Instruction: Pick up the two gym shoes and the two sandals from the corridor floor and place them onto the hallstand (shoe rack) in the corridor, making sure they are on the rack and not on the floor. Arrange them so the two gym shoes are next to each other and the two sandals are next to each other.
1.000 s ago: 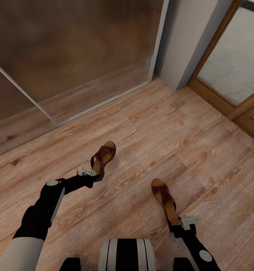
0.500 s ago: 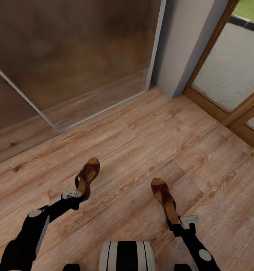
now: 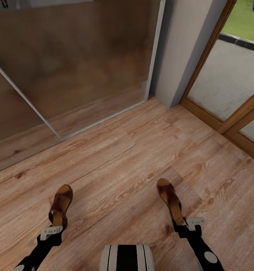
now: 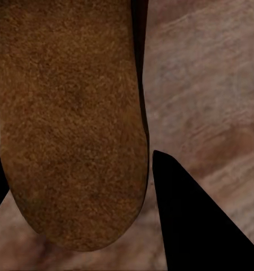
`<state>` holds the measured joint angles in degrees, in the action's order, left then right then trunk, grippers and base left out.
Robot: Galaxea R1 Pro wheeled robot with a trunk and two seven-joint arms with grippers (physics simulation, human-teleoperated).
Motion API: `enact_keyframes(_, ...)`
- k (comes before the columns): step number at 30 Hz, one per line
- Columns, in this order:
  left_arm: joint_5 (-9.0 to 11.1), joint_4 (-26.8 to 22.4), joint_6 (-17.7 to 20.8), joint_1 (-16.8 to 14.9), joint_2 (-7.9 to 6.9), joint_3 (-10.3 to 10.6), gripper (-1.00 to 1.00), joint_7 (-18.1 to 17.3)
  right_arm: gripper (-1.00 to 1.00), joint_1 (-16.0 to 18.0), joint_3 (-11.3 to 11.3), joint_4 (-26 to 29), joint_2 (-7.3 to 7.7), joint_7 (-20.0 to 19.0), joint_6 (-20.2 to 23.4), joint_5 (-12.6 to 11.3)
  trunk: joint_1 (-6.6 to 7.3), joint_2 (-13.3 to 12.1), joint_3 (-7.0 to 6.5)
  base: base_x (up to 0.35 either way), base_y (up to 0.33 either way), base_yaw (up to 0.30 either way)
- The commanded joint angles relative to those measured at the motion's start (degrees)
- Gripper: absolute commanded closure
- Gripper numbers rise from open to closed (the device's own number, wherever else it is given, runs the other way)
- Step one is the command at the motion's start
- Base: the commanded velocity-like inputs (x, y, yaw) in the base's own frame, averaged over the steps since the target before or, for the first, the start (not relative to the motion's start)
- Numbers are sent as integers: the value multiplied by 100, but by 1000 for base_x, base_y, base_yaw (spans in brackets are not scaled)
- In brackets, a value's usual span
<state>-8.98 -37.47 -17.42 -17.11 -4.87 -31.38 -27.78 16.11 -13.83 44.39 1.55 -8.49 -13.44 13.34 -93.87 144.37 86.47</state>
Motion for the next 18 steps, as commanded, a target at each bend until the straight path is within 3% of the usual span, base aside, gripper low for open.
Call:
enact_keyframes(1,-58,66,-109,21,5,-38,100,43,100,-4,-67,-8,-3,-43,-25,28,3,-1,-29,0,0,0)
enact_keyframes(7,-17,345,-551,244,4,-63,100,453,100,-226,-291,-37,-2,-47,-299,29,19,-9,-216,0,0,0)
enact_keyframes(10,0,393,-678,424,18,-198,100,692,100,-445,-331,-50,-5,-43,-533,26,26,-13,-309,0,0,0)
enact_keyframes(18,14,451,-1082,711,75,-491,100,876,100,-744,-354,-360,-10,-36,-880,9,47,-23,-559,0,0,0)
